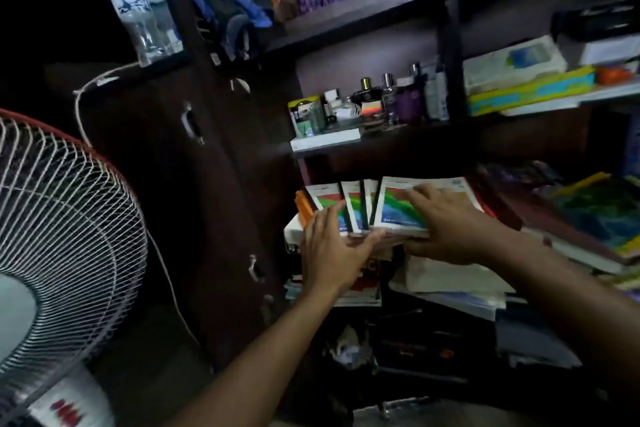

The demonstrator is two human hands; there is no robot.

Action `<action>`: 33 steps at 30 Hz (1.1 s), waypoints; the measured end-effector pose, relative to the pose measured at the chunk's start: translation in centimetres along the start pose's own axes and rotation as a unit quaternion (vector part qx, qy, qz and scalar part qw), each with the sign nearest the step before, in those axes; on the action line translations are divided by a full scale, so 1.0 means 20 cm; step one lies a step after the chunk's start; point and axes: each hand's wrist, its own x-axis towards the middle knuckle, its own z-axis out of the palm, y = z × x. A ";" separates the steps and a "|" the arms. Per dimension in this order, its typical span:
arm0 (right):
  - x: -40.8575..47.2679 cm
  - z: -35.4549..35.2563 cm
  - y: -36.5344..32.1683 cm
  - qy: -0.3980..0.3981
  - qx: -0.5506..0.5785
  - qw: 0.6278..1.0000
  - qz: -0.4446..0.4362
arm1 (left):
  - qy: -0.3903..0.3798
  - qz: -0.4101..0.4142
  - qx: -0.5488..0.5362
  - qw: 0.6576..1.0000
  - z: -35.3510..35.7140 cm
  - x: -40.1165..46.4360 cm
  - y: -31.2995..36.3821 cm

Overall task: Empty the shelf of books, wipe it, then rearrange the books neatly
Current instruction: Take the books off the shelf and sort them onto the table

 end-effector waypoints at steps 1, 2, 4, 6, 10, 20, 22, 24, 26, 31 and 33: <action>0.00 -0.01 -0.01 -0.017 0.001 1.000 -0.001 | -0.003 -0.006 -0.015 1.000 0.00 0.01 -0.01; 0.01 -0.02 -0.02 -0.026 0.005 1.000 0.007 | -0.007 -0.011 -0.013 1.000 -0.01 0.02 -0.03; -0.02 -0.03 -0.03 -0.055 -0.005 0.998 0.029 | -0.060 -0.017 -0.013 0.998 -0.03 0.02 -0.05; -0.04 -0.04 -0.06 -0.063 -0.010 0.997 0.052 | -0.121 -0.027 -0.014 0.992 -0.07 0.01 -0.05; -0.07 -0.06 -0.21 -0.079 -0.026 0.992 0.094 | -0.154 -0.043 -0.074 0.984 -0.16 0.03 -0.16; -0.05 0.06 -0.18 -0.032 -0.015 0.993 0.113 | -0.109 -0.015 -0.020 0.994 -0.15 0.03 -0.15; -0.01 0.08 -0.16 -0.018 -0.019 0.995 0.095 | -0.114 -0.029 -0.074 0.990 -0.15 0.04 -0.14; 0.07 0.10 -0.10 -0.002 -0.033 0.997 0.069 | -0.132 -0.027 -0.080 0.988 -0.12 0.08 -0.13; 0.11 0.11 -0.06 0.003 -0.051 0.998 0.037 | -0.165 -0.001 -0.024 0.986 -0.14 0.13 -0.10; 0.15 0.11 0.07 -0.008 -0.038 0.999 -0.024 | -0.274 0.059 0.089 0.956 -0.21 0.29 -0.02; 0.16 0.08 0.08 -0.020 -0.021 0.999 -0.036 | -0.308 0.098 0.120 0.939 -0.22 0.33 0.01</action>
